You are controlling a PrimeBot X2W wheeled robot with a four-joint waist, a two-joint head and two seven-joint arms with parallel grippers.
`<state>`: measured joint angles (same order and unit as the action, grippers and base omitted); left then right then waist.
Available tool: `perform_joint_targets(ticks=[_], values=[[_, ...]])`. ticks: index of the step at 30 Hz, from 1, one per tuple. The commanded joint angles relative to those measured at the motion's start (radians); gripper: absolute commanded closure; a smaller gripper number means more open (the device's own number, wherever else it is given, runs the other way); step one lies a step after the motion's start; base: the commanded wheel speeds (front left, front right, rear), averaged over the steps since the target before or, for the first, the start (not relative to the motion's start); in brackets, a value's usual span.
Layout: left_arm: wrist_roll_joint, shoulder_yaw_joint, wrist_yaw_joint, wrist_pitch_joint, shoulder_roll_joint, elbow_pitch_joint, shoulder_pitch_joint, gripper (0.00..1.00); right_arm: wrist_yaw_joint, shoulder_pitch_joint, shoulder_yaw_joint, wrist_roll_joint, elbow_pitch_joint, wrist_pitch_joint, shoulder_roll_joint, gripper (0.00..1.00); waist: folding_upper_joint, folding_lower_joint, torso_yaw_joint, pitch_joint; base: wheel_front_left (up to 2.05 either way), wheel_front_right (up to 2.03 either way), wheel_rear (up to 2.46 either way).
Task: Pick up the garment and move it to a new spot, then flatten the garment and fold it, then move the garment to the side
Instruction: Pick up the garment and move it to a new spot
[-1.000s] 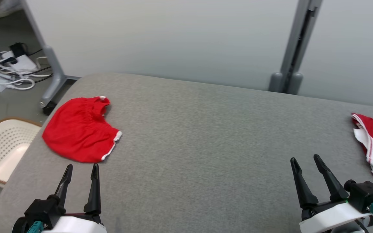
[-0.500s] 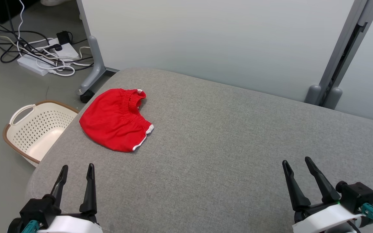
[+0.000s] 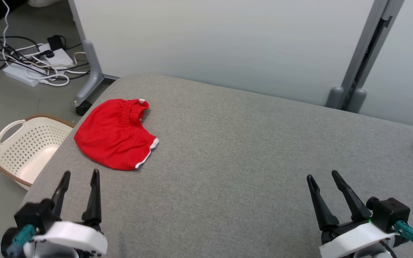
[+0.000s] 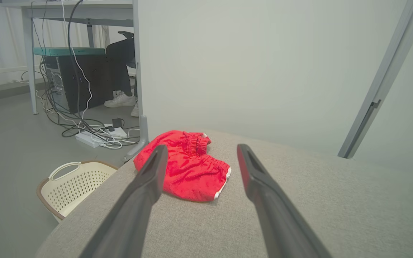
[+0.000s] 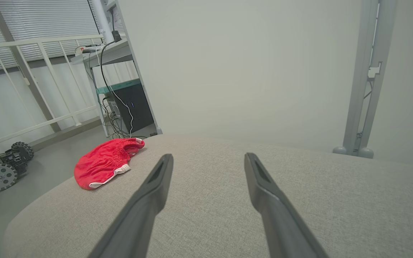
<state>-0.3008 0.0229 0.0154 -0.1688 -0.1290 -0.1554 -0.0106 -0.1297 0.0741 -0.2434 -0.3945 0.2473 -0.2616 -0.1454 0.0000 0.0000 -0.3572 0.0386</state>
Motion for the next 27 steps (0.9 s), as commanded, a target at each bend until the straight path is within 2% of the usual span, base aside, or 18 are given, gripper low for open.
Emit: perform_joint_targets(ticks=[1, 9, 12, 17, 27], values=[[-0.013, -0.002, -0.002, 0.025, -0.011, 0.004, 0.038, 0.00, -0.002, 0.009, -0.003, -0.001, 0.005, -0.005, -0.010, 0.00, 0.0000, 0.0000, 0.015, -0.008, 0.00, 0.00, 0.00], [-0.051, -0.032, 0.009, 0.195, -0.085, -0.011, 0.195, 0.00, -0.002, 0.053, -0.011, 0.007, -0.024, -0.005, -0.028, 0.00, 0.0000, 0.0000, 0.086, -0.088, 0.00, 0.00, 0.00], [-0.082, -0.054, 0.019, 0.267, -0.127, -0.064, 0.291, 0.00, -0.002, 0.086, -0.022, 0.005, -0.045, -0.005, -0.035, 0.00, 0.0000, 0.0000, 0.136, -0.147, 0.00, 0.00, 0.00], [-0.120, -0.079, 0.038, 0.324, -0.170, -0.161, 0.392, 0.00, -0.002, 0.123, -0.024, 0.008, -0.067, -0.005, -0.039, 0.00, 0.0000, 0.0000, 0.188, -0.210, 0.00, 0.00, 0.00], [-0.214, -0.076, 0.092, 0.475, -0.250, -0.470, 0.623, 0.00, -0.002, 0.199, -0.015, 0.016, -0.101, -0.005, -0.047, 0.00, 0.0000, 0.0000, 0.292, -0.362, 0.00, 0.00, 0.00]])
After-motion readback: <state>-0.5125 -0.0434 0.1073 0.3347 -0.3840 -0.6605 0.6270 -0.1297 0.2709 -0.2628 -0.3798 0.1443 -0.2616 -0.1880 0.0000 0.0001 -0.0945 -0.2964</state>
